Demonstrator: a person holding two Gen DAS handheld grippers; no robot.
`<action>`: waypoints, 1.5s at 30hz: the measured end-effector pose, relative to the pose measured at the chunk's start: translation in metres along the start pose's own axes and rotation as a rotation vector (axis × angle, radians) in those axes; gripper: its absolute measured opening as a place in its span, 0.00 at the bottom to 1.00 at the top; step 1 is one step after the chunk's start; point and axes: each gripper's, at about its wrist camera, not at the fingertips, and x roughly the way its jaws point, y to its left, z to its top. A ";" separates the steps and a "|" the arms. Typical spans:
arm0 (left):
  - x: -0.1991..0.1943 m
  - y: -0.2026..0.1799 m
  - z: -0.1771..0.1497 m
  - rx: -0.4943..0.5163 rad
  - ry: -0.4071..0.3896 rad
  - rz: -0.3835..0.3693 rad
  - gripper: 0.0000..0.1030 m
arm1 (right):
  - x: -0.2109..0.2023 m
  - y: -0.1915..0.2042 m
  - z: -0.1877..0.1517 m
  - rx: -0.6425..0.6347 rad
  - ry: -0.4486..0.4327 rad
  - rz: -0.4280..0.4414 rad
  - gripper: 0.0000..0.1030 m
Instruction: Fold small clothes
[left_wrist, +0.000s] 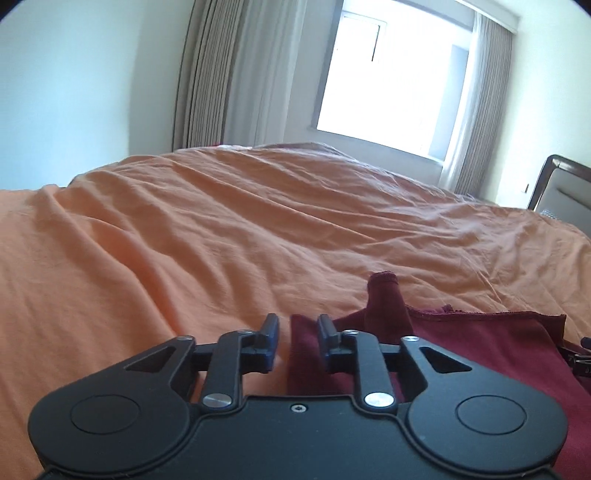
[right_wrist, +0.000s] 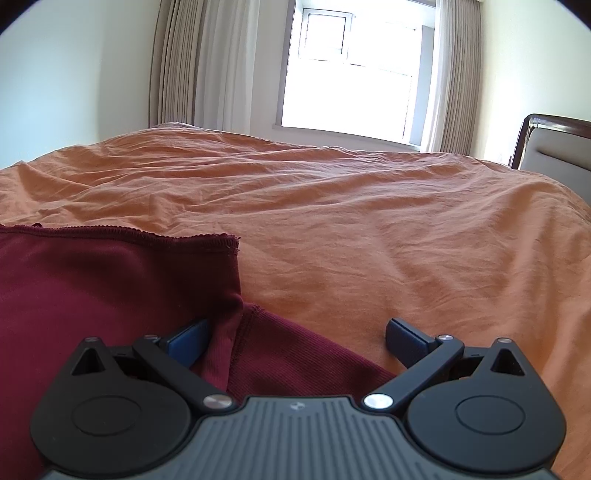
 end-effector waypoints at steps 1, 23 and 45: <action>-0.004 0.004 -0.001 -0.005 -0.003 -0.016 0.44 | 0.000 0.000 0.000 0.000 -0.001 0.000 1.00; -0.026 0.005 -0.043 -0.043 0.066 0.032 0.03 | -0.001 -0.002 0.003 0.005 0.018 0.015 1.00; -0.131 -0.071 -0.102 0.027 -0.087 0.047 0.99 | -0.164 -0.026 -0.099 0.179 -0.124 -0.024 1.00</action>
